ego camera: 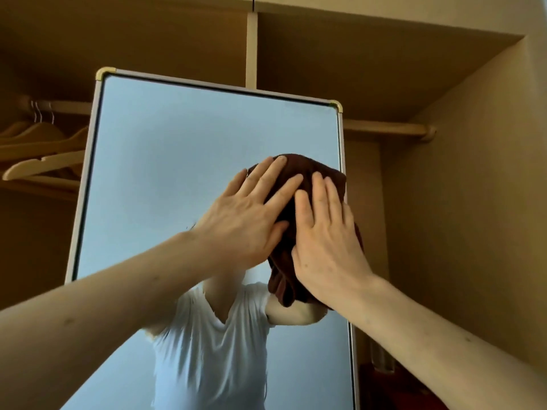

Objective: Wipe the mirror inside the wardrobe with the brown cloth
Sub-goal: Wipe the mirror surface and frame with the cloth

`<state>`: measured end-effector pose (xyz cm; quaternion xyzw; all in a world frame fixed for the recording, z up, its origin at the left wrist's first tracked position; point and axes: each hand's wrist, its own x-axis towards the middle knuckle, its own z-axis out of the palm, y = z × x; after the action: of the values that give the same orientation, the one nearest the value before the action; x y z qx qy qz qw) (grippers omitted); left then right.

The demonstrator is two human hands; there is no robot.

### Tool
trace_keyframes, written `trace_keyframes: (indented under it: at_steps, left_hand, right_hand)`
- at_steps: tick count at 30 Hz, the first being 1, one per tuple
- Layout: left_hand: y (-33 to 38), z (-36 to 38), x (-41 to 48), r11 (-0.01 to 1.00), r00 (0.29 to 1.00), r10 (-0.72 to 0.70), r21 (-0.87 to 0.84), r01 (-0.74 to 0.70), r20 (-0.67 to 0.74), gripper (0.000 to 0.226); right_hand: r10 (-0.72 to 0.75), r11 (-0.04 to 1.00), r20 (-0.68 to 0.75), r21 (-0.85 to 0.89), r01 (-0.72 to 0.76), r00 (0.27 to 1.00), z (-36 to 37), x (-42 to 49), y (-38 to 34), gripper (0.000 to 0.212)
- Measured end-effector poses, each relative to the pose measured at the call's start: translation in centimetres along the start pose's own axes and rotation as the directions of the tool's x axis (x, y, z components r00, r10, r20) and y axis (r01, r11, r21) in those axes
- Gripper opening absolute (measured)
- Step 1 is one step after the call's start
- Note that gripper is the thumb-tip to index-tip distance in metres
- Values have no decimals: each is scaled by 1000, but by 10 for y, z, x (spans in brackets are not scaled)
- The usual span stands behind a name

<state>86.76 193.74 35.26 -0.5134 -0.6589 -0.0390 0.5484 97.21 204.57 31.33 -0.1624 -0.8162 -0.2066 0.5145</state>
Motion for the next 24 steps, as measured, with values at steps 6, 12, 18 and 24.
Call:
trace_keyframes:
  at_steps: [6, 12, 18, 24]
  left_hand:
    - [-25, -27, 43, 989, 990, -143, 27, 143, 6, 67]
    - [-47, -52, 72, 974, 974, -222, 50, 220, 41, 65]
    - [-31, -26, 13, 981, 980, -192, -10, 192, -51, 64]
    - [-22, -15, -18, 975, 973, -220, -18, 220, -73, 69]
  right_hand:
    - [-29, 1000, 11, -6, 29, 1000, -29, 61, 8, 69]
    - [15, 997, -15, 70, -14, 1000, -47, 107, -5, 81]
    - [-72, 990, -100, 111, 83, 992, -20, 59, -18, 72]
    - [-121, 985, -165, 99, 138, 979, 2, 45, -23, 70]
